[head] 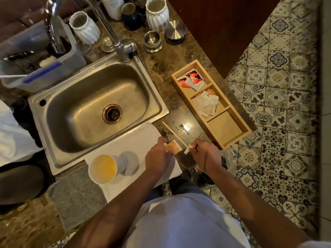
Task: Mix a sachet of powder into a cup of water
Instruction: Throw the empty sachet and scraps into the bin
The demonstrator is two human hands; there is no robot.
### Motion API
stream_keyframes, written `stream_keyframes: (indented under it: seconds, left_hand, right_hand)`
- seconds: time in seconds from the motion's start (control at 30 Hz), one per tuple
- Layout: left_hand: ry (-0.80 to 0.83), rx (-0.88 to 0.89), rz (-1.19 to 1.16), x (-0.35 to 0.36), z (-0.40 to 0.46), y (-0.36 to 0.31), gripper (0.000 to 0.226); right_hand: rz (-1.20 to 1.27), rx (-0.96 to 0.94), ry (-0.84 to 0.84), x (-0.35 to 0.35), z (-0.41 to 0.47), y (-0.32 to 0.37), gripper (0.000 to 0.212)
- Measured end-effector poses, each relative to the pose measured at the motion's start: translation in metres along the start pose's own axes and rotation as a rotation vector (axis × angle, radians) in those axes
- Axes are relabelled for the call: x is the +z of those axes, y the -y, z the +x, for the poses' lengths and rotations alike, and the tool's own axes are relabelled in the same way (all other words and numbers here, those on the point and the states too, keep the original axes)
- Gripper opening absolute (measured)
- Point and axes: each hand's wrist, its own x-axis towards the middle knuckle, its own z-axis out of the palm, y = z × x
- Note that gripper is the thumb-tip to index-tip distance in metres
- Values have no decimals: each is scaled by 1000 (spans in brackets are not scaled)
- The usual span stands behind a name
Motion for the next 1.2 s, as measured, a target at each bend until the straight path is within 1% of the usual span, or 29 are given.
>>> stream_keyframes:
  seconds: [0.1,0.2,0.3,0.43,0.53,0.63,0.7,0.83,0.9,0.97,1.0,1.07,1.2]
  left_hand:
    - [-12,16,36,1,-1,1,34]
    - [28,-11,55,1,2,2,25]
    - [110,-62,47,-2,6,2,26]
    - [154,-16,86,-6,1,3,30]
    - [157,36,47,-10,-7,4,31]
    - [147,83,-18,-18,-16,2,26]
    - [149,81,-68,-23,-21,0,23]
    - [204,73,-212,-32,-31,-2,17]
    - [302,-20,-439,-36,-36,-2,18]
    - [408,-115,-643,-39,-43,-2,21]
    - [432,-127,-670,-40,-47,-1,22]
    - [461,-112,-648,-41,-58,-1,22]
    - [553,-55,-582,-35,-79,3,20]
  right_hand:
    - [17,21,13,-2,-1,-3,16]
    - [43,57,26,-4,-4,-7,15]
    - [91,75,39,-8,-10,-9,10]
    - [198,103,24,-15,-19,-11,12]
    - [427,116,25,-21,-30,-10,13]
    - [683,140,11,-31,-45,-6,11]
    - [795,152,-25,-38,-56,-5,11]
    - [809,184,-131,-44,-77,-7,11]
    - [792,196,-171,-36,-88,-9,14]
    - [835,210,-210,-25,-103,-12,13]
    - [877,224,-242,-20,-112,-12,10]
    - [958,278,-309,-6,-132,-15,11]
    - [1012,352,-451,24,-172,-20,13]
